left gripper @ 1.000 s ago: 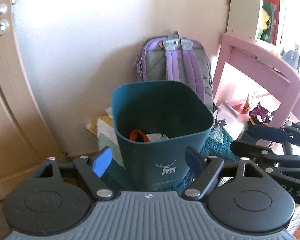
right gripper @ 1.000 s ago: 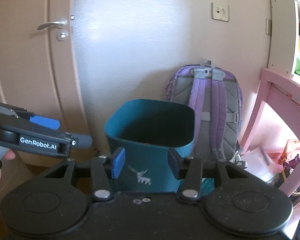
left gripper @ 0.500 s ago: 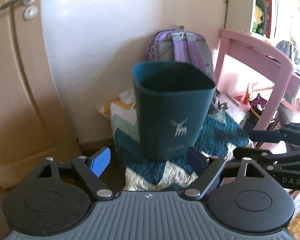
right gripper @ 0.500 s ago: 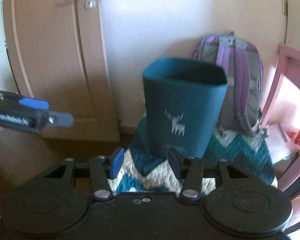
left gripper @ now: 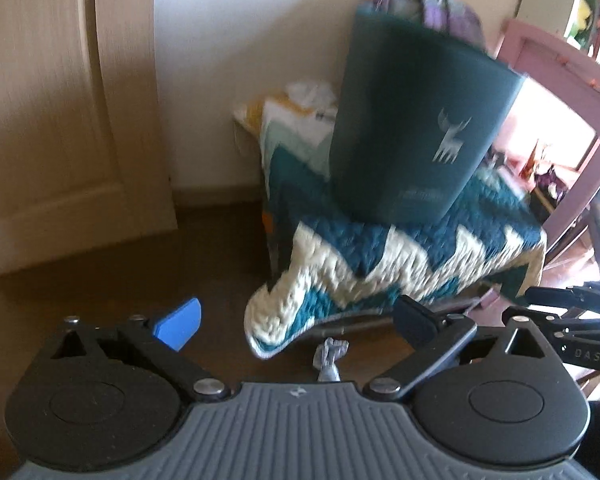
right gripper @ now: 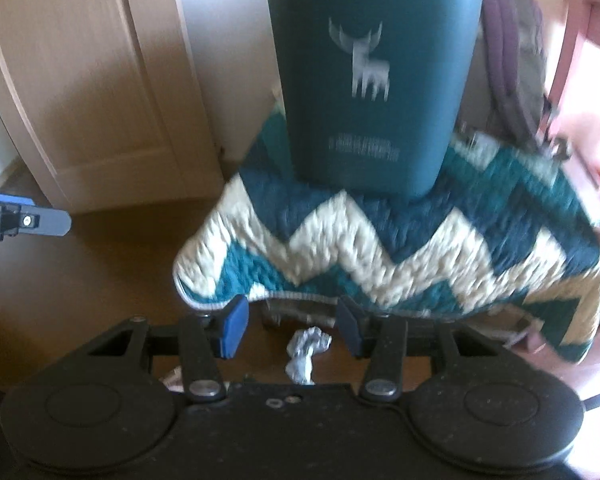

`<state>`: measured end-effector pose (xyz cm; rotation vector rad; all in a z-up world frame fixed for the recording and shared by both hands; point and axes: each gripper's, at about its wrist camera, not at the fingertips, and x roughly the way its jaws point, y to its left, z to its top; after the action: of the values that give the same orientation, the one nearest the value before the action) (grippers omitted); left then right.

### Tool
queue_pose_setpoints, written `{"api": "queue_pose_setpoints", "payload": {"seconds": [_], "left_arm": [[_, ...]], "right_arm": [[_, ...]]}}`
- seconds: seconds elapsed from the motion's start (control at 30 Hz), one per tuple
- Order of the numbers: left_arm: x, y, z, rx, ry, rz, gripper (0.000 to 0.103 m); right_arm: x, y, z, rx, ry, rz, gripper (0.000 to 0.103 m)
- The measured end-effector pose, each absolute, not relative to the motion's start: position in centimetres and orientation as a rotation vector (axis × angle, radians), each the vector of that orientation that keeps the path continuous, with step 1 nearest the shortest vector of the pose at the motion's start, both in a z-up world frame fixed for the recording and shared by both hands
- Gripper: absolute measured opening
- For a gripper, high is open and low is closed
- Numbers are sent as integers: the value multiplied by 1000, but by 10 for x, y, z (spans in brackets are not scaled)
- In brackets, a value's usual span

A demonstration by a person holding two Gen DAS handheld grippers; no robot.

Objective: Collect trash
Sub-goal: 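Lower both open tools toward the trash on the floor, then grasp the white knotted cloth with the left tool while the right tool grasps crumpled white paper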

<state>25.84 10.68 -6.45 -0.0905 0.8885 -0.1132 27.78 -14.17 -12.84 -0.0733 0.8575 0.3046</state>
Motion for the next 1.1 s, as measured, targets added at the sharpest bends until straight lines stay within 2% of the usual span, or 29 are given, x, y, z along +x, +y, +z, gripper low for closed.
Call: {"api": "queue_pose_setpoints", "payload": {"seconds": [0.67, 0.87, 1.1], "left_arm": [[327, 162, -369, 158, 1364, -70, 103], [313, 139, -431, 298, 1402, -235, 103], [283, 87, -484, 482, 1356, -427, 103]], "right_arm": [[386, -111, -367, -80, 1225, 261, 49], [409, -104, -420, -97, 1274, 269, 49], [436, -103, -470, -56, 1303, 270, 49]]}}
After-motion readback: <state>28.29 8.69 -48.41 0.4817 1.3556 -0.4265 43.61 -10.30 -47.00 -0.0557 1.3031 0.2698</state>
